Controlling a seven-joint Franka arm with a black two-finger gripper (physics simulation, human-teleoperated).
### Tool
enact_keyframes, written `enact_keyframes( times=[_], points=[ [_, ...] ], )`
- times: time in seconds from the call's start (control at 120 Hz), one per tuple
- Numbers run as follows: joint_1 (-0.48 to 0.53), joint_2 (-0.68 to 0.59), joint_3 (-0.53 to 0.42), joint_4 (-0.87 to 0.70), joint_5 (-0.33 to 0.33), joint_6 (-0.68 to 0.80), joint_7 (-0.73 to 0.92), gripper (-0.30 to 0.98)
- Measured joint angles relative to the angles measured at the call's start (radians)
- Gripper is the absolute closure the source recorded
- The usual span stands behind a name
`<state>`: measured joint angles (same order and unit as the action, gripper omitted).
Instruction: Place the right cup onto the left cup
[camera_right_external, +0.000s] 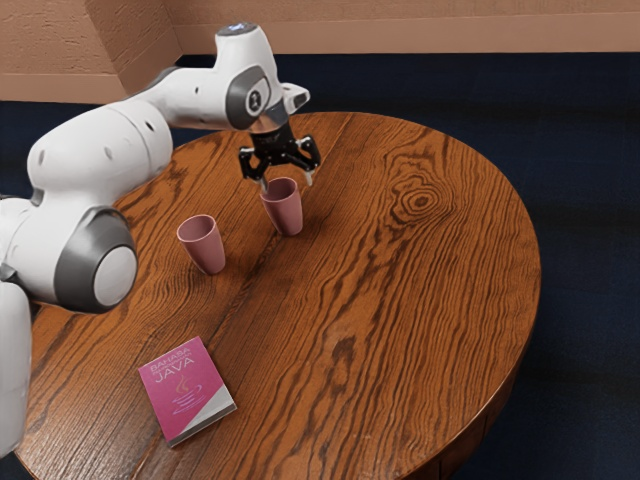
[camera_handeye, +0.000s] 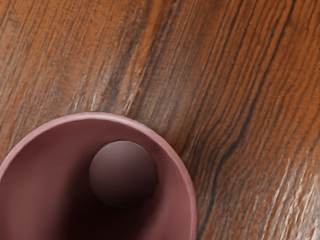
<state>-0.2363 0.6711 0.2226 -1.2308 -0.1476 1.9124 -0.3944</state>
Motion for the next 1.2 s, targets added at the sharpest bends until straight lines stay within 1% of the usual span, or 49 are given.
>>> enact_keyframes(
  times=[0.167,0.275,0.358,0.5,0.633,0.775,1.0,1.2],
  points=[
    [0.001,0.013,-0.018,0.004,0.002,0.024,-0.050,0.06],
    [0.001,0.016,-0.020,0.002,0.003,0.034,-0.075,0.12],
    [0.002,0.017,-0.020,-0.003,0.003,0.039,-0.092,0.23],
    [0.002,0.018,-0.018,-0.011,0.007,0.043,-0.118,0.47],
    [0.002,0.020,-0.014,-0.019,0.008,0.045,-0.138,0.60],
    [0.000,0.024,-0.011,-0.023,0.009,0.047,-0.156,0.66],
    [0.000,0.041,-0.011,-0.023,0.009,0.048,-0.177,0.69],
    [0.000,0.041,-0.010,-0.022,0.010,0.051,-0.190,0.75]
  ],
)
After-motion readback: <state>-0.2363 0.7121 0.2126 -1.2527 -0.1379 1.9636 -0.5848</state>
